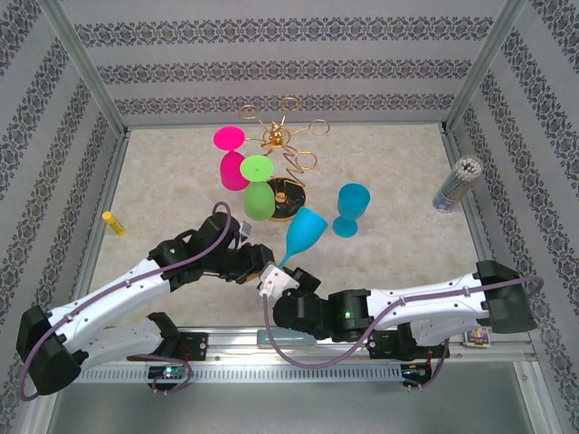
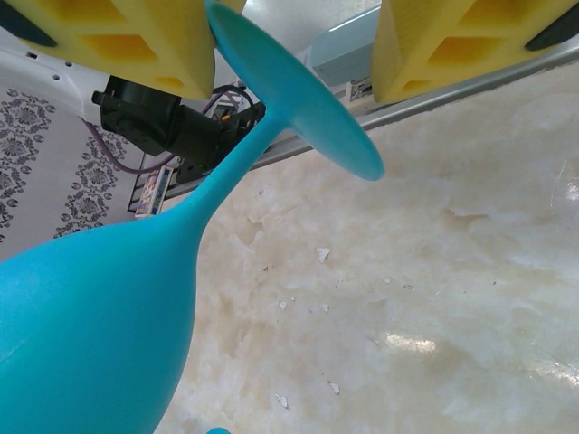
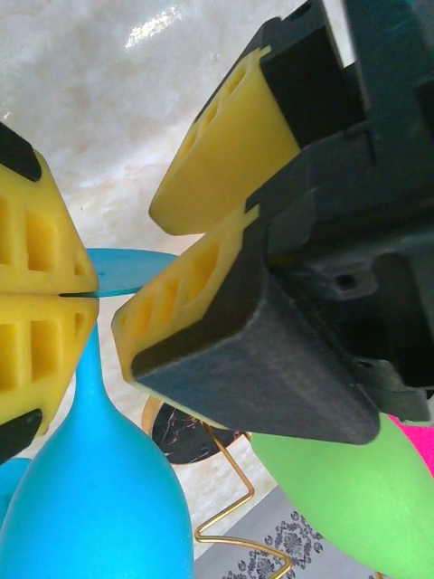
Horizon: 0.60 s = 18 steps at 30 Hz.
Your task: Take the wine glass off the wine glass rack
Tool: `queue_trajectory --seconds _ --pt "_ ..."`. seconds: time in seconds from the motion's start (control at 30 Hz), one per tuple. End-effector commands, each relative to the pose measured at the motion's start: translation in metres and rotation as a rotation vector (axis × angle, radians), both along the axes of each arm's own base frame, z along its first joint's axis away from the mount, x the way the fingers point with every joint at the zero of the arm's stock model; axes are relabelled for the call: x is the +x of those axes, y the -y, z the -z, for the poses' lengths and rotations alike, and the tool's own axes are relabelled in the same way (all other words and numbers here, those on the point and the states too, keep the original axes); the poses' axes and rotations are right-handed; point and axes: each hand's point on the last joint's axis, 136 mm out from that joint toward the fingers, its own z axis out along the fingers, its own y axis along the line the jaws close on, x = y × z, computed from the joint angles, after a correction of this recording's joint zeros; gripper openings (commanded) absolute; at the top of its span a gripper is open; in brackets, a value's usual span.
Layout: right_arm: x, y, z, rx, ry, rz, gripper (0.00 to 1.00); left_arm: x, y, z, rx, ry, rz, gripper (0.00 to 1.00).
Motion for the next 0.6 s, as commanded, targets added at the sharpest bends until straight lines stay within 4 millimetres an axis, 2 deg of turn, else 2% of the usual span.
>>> queue_trajectory --seconds 0.0,0.23,0.57 --pt "0.0 -0.005 -0.016 0.024 0.036 0.008 0.0 0.005 0.006 -0.004 -0.04 0.009 -0.009 0.48" --pt "0.0 -0.007 -0.019 0.032 0.035 0.002 0.0 0.007 0.01 -0.001 -0.042 0.004 -0.003 0.35" --pt "-0.004 -0.007 -0.029 0.066 0.012 -0.026 0.0 0.008 0.014 0.002 -0.065 0.014 0.002 0.02"
